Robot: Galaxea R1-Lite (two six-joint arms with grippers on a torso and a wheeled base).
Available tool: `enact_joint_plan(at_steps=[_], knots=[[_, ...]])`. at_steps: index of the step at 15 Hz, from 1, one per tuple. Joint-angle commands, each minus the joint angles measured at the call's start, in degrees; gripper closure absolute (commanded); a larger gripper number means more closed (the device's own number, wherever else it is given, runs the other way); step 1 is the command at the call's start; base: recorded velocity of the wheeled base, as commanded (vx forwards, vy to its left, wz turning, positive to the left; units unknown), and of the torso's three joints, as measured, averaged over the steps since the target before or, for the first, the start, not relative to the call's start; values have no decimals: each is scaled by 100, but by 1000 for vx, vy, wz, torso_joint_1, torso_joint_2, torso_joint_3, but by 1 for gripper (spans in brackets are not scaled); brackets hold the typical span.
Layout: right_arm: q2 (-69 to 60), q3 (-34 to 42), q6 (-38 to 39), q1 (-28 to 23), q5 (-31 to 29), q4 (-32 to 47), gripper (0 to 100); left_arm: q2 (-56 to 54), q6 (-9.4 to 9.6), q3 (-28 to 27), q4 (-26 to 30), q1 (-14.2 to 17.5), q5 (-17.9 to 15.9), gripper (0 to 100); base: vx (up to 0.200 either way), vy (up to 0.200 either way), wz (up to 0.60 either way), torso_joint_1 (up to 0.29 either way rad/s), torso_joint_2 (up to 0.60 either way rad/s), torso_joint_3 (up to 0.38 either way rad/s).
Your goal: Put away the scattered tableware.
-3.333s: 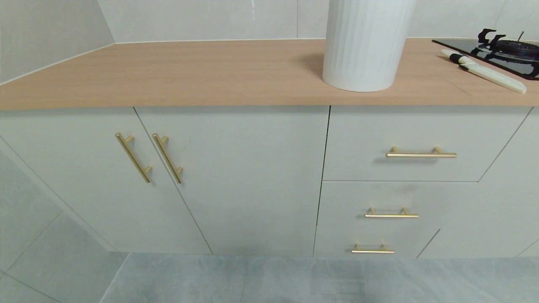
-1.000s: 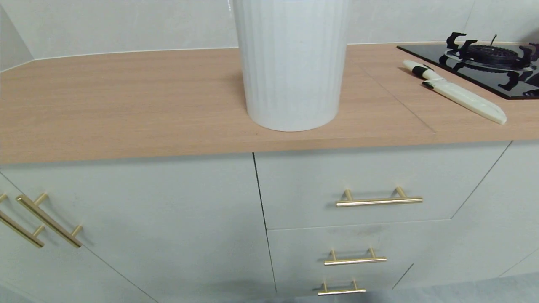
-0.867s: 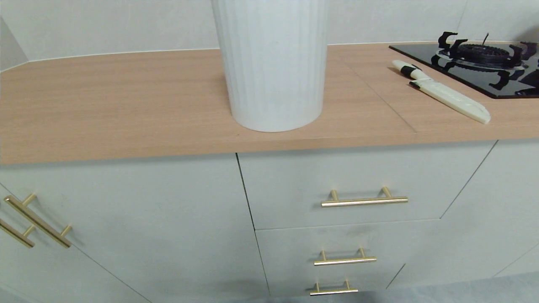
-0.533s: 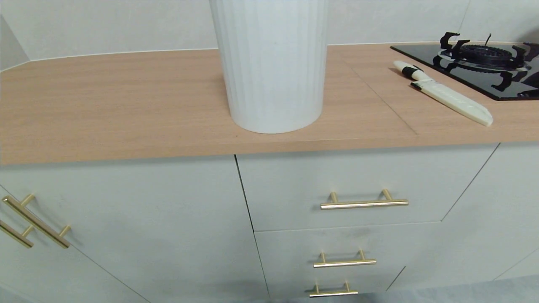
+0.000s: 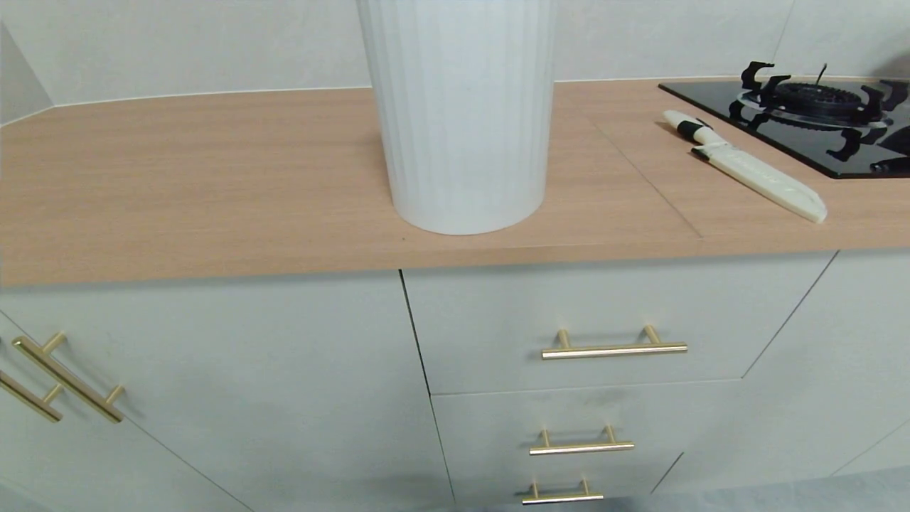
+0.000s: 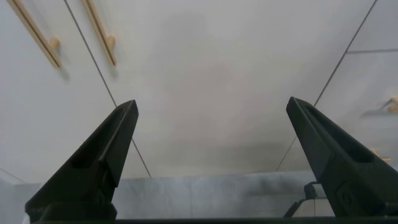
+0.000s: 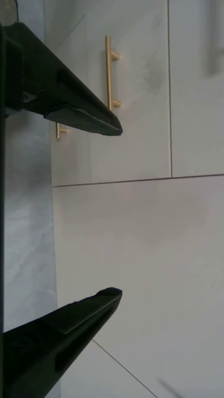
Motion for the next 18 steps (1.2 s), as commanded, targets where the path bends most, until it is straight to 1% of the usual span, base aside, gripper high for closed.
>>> enact_joint_plan(at_steps=[1, 3, 5, 9, 12, 18], knots=[[8, 0, -1, 1, -1, -4, 0, 2, -1, 5, -1, 0, -1, 0, 0, 0, 0, 129, -266, -217], [8, 0, -1, 1, -1, -4, 0, 2, -1, 5, -1, 0, -1, 0, 0, 0, 0, 168, -129, -254], [8, 0, -1, 1, -1, -4, 0, 2, -1, 5, -1, 0, -1, 0, 0, 0, 0, 190, -578, -256], [8, 0, -1, 1, -1, -4, 0, 2, -1, 5, -1, 0, -1, 0, 0, 0, 0, 73, -540, -255], [8, 0, -1, 1, -1, -4, 0, 2, -1, 5, -1, 0, -1, 0, 0, 0, 0, 334, -483, -258], [8, 0, -1, 1, -1, -4, 0, 2, -1, 5, -1, 0, 8, 0, 0, 0, 0, 248, -487, -259]])
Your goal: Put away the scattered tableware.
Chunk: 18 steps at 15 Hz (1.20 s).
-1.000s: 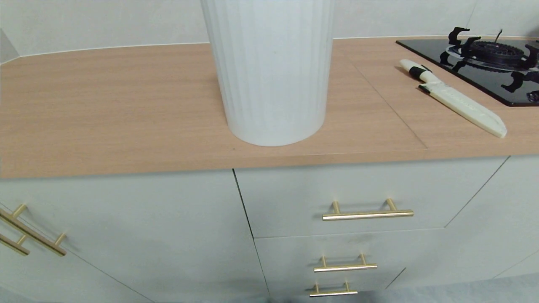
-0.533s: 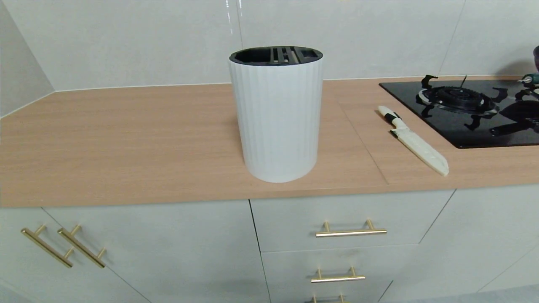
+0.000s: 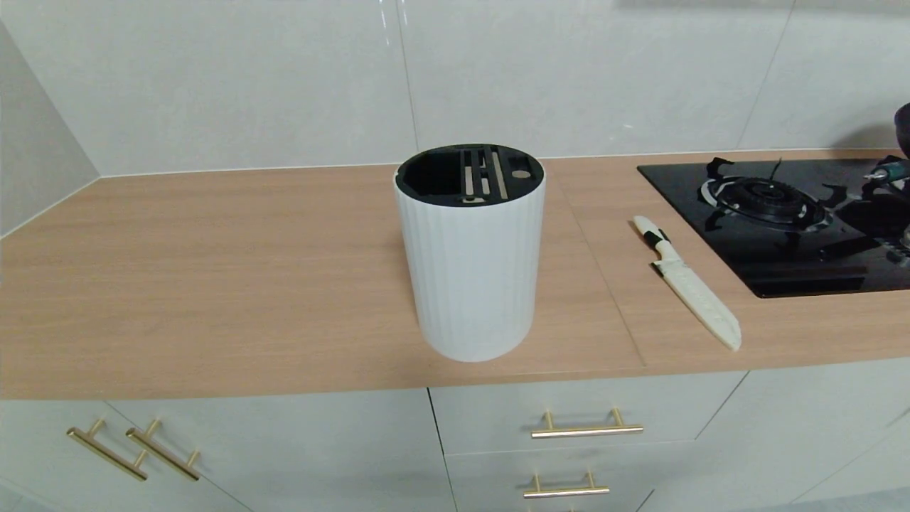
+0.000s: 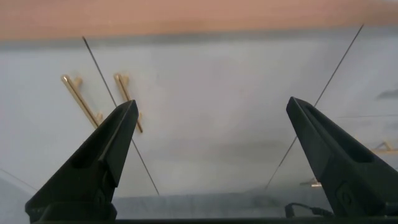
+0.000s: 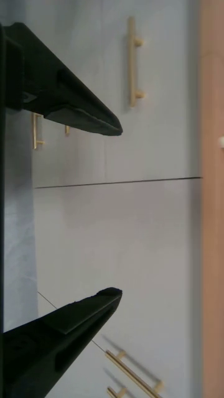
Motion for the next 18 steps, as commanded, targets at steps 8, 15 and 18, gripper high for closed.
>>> enact_joint_plan(at_steps=[8, 15, 18], knots=[[8, 0, -4, -2, 0, -1, 0, 2, -1, 1, 1, 0, 7, 0, 0, 0, 0, 254, -528, -276], [8, 0, -4, -2, 0, -1, 0, 2, -1, -8, 1, 0, -2, 0, 0, 0, 0, 283, -580, -295], [8, 0, -4, -2, 0, -1, 0, 2, -1, 1, 1, 0, -2, 0, 0, 0, 0, 212, -426, -219]])
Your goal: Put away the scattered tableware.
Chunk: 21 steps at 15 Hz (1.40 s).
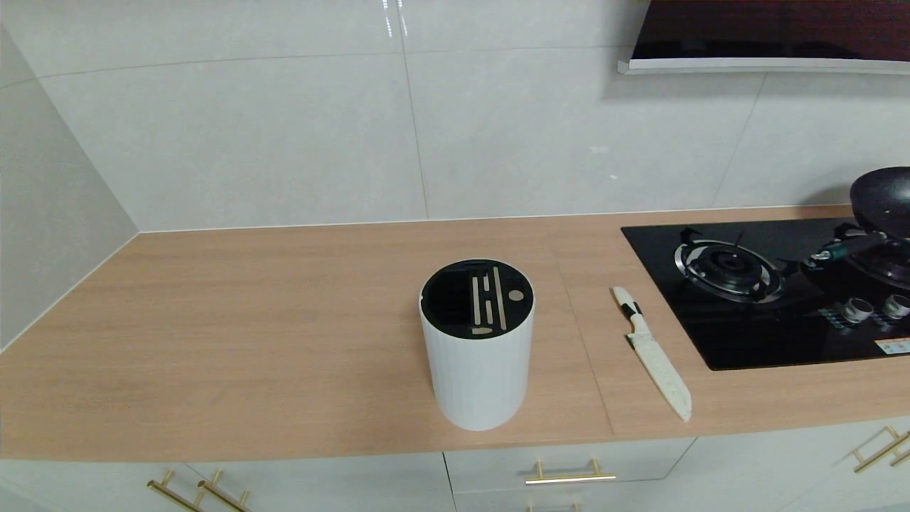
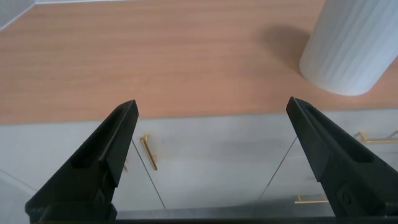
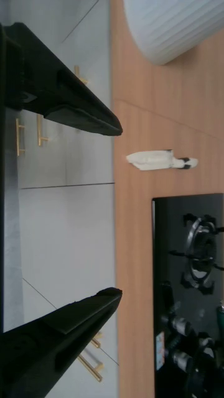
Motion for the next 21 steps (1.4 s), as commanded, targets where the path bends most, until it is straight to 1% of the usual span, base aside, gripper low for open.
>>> enact_joint_plan(at_steps=[1, 4, 10, 12, 14, 15, 18, 21], knots=[[8, 0, -4, 1, 0, -1, 0, 2, -1, 5, -1, 0, -1, 0, 0, 0, 0, 193, -373, -198], [8, 0, 5, 1, 0, -1, 0, 2, -1, 5, -1, 0, -1, 0, 0, 0, 0, 132, -269, -139], [8, 0, -48, 1, 18, 7, 0, 2, -1, 5, -1, 0, -1, 0, 0, 0, 0, 0, 0, 0], [8, 0, -241, 1, 18, -28, 0, 2, -1, -4, -1, 0, -1, 0, 0, 0, 0, 0, 0, 0], [140, -659, -206, 1, 106, -54, 0, 2, -1, 5, -1, 0, -1, 0, 0, 0, 0, 0, 0, 0], [605, -1134, -171, 80, 325, 69, 0, 2, -1, -4, -1, 0, -1, 0, 0, 0, 0, 0, 0, 0], [2223, -1521, -179, 115, 774, -10, 0, 2, -1, -4, -1, 0, -1, 0, 0, 0, 0, 0, 0, 0], [4165, -1969, -153, 273, 835, -467, 0, 2, -1, 5, -1, 0, -1, 0, 0, 0, 0, 0, 0, 0]])
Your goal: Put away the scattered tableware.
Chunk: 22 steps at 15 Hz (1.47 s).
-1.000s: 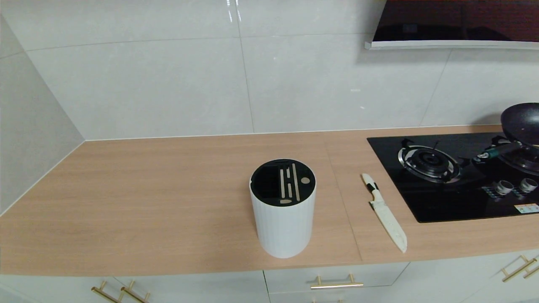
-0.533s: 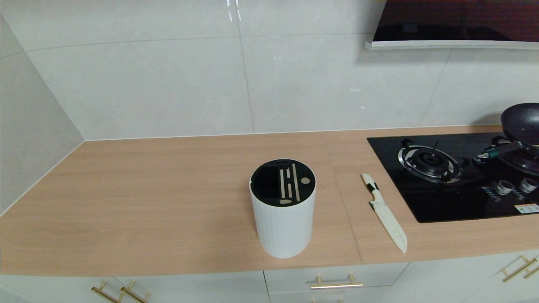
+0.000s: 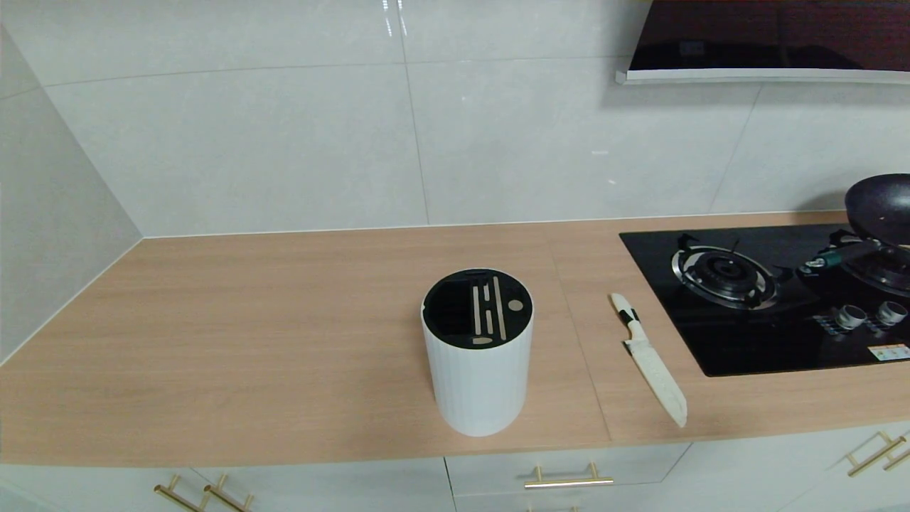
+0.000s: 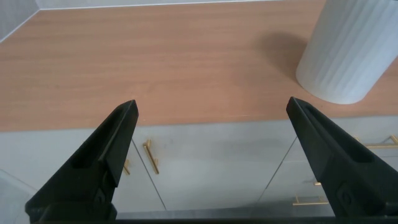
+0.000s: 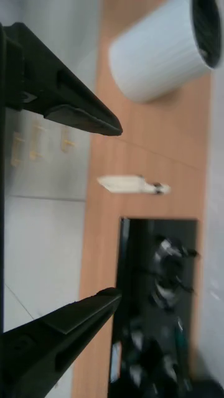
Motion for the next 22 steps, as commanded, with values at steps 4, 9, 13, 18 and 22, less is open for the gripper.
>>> enact_joint_plan(at_steps=[4, 9, 13, 18, 22], knots=[[4133, -1163, 90, 677, -113, -1008, 0, 2, -1, 2, -1, 0, -1, 0, 0, 0, 0, 0, 0, 0], [6251, -1945, 108, 739, -122, -1790, 0, 2, -1, -7, -1, 0, -1, 0, 0, 0, 0, 0, 0, 0], [7535, -2235, 99, 783, -236, -2801, 0, 2, -1, -7, -1, 0, -1, 0, 0, 0, 0, 0, 0, 0], [8677, -2745, 90, 827, -289, -3258, 0, 2, -1, 2, -1, 0, -1, 0, 0, 0, 0, 0, 0, 0], [9204, -3088, 90, 888, -289, -3267, 0, 2, -1, 2, -1, 0, 8, 0, 0, 0, 0, 0, 0, 0]])
